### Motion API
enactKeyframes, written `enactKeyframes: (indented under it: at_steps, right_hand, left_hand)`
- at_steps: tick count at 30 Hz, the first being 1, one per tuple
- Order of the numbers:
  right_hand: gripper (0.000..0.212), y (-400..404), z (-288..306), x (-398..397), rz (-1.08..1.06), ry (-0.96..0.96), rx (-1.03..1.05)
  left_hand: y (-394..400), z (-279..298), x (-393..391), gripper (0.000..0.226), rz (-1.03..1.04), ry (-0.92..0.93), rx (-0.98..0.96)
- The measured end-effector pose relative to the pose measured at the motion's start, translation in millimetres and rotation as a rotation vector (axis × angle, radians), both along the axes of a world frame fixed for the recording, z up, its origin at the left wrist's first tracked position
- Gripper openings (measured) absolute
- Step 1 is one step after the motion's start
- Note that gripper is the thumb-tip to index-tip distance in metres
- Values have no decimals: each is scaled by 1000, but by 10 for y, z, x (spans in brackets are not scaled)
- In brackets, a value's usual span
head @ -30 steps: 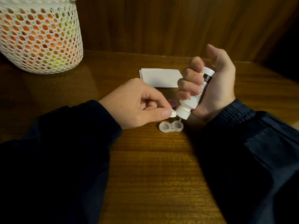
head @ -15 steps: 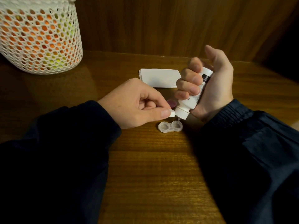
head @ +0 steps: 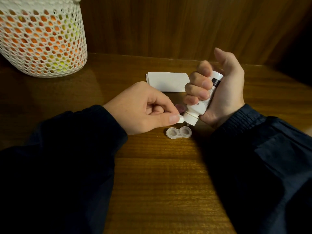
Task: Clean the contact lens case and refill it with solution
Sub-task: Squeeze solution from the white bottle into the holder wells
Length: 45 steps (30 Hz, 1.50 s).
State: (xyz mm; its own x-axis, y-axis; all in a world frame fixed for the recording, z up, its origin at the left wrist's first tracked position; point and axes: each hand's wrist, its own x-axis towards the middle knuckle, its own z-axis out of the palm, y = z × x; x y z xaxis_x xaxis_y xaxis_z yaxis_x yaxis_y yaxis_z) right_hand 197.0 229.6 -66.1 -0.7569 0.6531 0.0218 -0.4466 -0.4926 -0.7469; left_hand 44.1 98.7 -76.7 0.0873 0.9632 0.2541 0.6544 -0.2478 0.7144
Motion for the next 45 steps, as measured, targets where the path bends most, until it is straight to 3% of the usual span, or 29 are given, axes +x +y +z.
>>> enactKeyframes:
  at_steps: [20,32,45]
  right_hand:
    - [55,16,-6,-2,7,-5,-7]
    - [58,16,-56,-101,139,154,-92]
    - [55,-29,-145,-174,169,99,-86]
  left_hand:
    - [-2,6,2,13,5,2,-3]
    - [-64,106,-31,10,49,-25,-3]
    - [-61,118,-108,7,46,-21,-83]
